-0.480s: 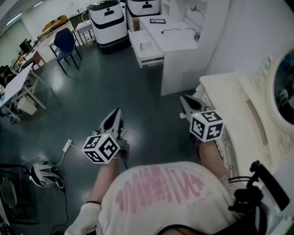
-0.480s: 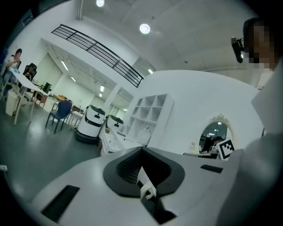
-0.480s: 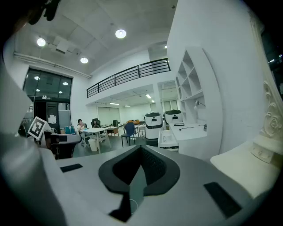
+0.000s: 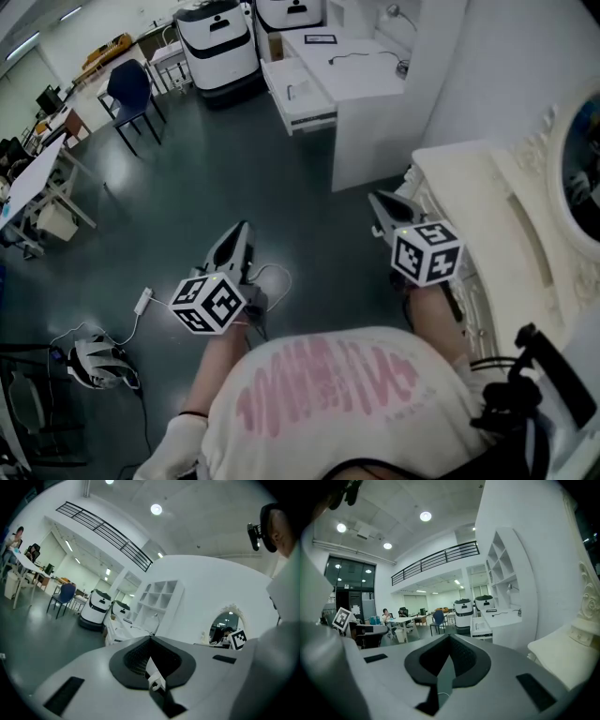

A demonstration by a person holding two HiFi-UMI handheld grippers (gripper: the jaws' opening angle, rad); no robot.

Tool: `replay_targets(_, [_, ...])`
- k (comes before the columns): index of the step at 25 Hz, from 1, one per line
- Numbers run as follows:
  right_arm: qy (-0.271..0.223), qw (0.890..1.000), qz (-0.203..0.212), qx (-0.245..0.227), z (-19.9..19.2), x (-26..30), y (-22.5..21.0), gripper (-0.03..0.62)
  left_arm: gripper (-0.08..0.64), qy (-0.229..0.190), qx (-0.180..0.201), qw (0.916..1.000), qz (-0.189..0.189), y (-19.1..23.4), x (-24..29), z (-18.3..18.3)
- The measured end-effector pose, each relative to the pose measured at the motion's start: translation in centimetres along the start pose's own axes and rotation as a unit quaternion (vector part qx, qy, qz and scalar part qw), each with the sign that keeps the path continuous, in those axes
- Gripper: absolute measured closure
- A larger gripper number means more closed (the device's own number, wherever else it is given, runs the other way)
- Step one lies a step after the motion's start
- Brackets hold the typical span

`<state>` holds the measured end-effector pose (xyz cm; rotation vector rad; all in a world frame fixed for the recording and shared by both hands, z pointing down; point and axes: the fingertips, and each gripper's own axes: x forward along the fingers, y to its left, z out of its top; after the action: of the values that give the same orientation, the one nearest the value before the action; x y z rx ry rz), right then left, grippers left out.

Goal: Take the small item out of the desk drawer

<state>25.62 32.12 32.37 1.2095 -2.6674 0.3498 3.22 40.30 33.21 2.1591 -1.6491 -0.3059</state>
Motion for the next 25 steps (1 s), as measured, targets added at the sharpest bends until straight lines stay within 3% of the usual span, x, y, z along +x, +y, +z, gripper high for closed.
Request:
replay_targets(5, [-0.003, 1.0, -0.008, 0.003, -2.0, 0.6, 1.3, 0.575, 0.531, 0.01, 0.007, 0.9999, -0.006, 1.7, -0.6, -1.2])
replay_targets(12, [0.048, 0.998, -0.035, 0.009, -4.5, 5.7, -0.3, 0.575, 0.531, 0.037, -0.021, 0.999, -0.011, 5.4, 1.4, -2.4])
replay_targets(17, [0.042, 0.999, -0.027, 0.006, -2.3, 12.9, -3.2, 0.575, 0.531, 0.03, -0.027, 0.9992, -0.003, 9.3, 6.9, -1.1])
replay_targets(25, [0.038, 0.999, 0.004, -0.006, 3.8, 25.6, -10.0, 0.575, 0.531, -0.014, -0.018, 0.9995, 0.02, 14.2, 19.4, 5.6])
